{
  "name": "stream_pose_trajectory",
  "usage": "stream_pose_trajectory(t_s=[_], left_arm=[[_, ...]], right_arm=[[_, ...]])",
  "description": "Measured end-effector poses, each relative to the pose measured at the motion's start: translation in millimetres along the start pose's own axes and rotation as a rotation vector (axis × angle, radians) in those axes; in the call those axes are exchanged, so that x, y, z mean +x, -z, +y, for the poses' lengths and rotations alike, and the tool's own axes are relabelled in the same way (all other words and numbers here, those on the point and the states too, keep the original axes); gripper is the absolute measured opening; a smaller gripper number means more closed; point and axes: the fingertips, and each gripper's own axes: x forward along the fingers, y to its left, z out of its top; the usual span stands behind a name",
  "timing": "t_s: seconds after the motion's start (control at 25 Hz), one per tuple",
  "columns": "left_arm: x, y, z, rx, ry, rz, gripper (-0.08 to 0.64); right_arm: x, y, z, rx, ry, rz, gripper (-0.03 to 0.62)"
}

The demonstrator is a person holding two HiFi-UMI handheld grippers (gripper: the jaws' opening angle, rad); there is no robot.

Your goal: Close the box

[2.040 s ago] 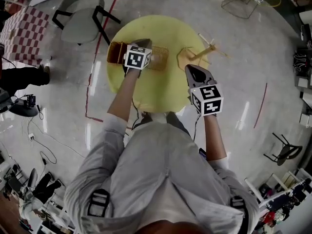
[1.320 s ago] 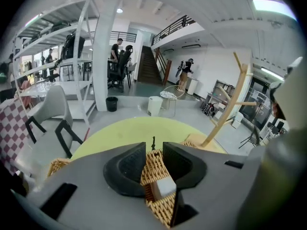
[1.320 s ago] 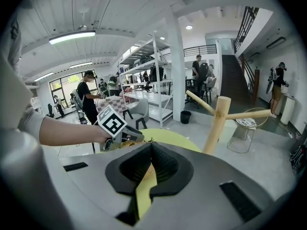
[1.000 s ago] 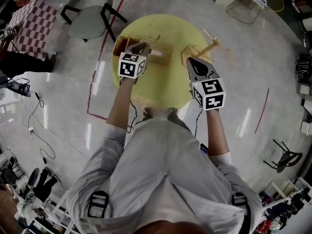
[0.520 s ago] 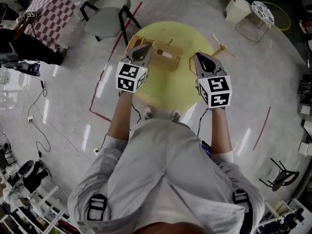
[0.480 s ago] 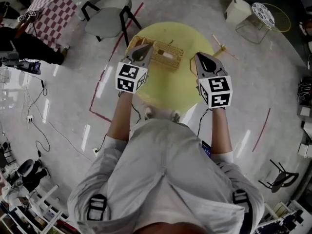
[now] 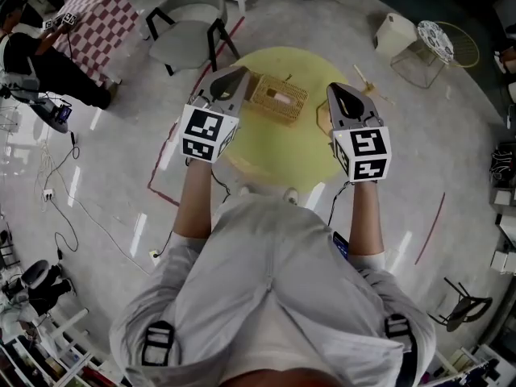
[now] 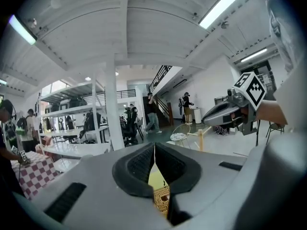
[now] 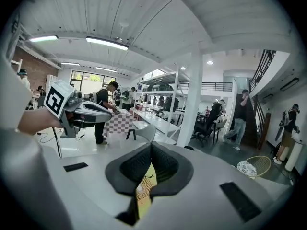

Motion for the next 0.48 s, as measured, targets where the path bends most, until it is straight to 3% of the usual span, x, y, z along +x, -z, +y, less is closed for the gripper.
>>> stream_pose_trajectory(t_s=[0.48], left_arm=[[-15.2,-14.6,-13.8,0.056,0.007,-0.025,0.034]], right_arm=[[-9.5,-10.9,13.0,-0.021,-0.009,-0.012,0.023]])
